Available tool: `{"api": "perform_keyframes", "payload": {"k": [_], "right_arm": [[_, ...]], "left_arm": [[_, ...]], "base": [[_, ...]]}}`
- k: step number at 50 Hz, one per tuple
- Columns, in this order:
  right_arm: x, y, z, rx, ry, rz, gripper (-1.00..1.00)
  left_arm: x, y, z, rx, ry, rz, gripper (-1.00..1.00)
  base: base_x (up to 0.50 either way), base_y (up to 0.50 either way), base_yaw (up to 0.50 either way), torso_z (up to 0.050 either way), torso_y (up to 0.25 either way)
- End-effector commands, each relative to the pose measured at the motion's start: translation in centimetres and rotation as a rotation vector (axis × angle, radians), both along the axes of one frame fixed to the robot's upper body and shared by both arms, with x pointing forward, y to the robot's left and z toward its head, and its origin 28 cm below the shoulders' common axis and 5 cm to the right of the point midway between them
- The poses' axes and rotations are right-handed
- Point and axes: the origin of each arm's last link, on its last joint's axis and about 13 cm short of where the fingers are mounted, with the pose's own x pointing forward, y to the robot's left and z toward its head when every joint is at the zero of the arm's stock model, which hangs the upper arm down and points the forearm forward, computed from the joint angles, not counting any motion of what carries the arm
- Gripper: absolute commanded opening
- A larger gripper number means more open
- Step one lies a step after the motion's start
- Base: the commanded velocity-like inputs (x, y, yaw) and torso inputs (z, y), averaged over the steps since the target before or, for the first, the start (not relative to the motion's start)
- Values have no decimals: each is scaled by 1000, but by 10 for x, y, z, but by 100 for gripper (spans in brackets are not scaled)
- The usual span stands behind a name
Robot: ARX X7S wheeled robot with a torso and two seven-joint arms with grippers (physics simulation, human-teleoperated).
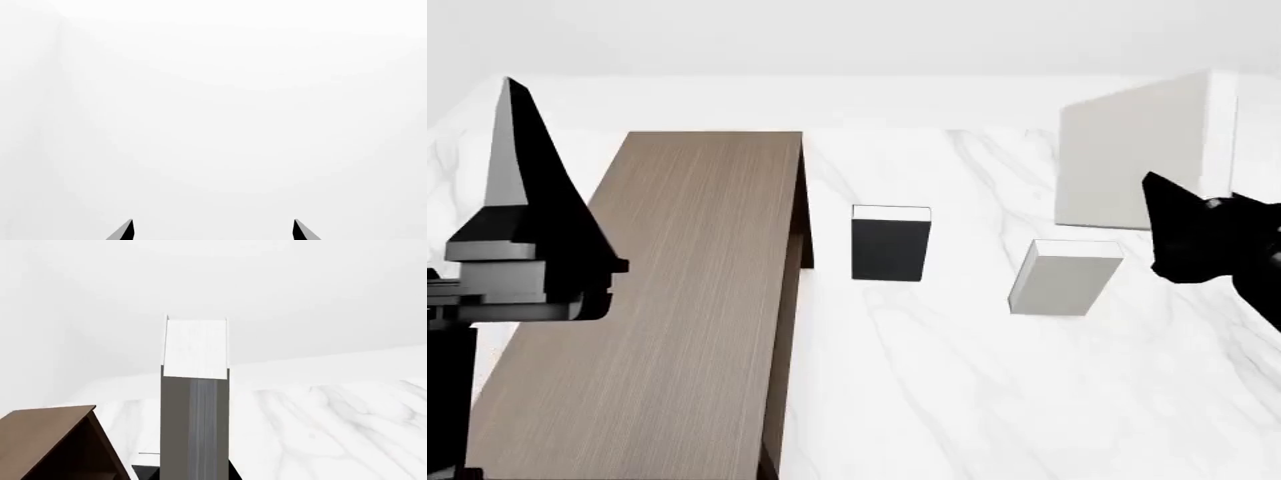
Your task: Pick up the book on the right and place it under the cabinet shelf.
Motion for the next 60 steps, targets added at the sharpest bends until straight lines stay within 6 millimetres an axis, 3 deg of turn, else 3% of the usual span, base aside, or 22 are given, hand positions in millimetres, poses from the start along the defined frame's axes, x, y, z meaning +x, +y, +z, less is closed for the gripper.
{"api": "perform_keyframes", "payload": {"k": [1,20,39,60], "right_arm": [[-27,22,-7,29,-54,89,-100],[-55,54,-44,126,-35,235,-100],[-68,80,-76,194,95,380,-100],[-37,88,-130,331,279,430,-100]], "left_arm": [[-1,6,1,-19,-9,-35,100],[-6,11,-2,-26,-5,-68,100],[-3,9,-5,-22,12,-63,100],[-1,7,-7,-10,21,-63,100]], "base": [[0,0,0,0,0],[0,0,0,1,1],[0,0,0,0,1],[0,0,0,0,1]]}}
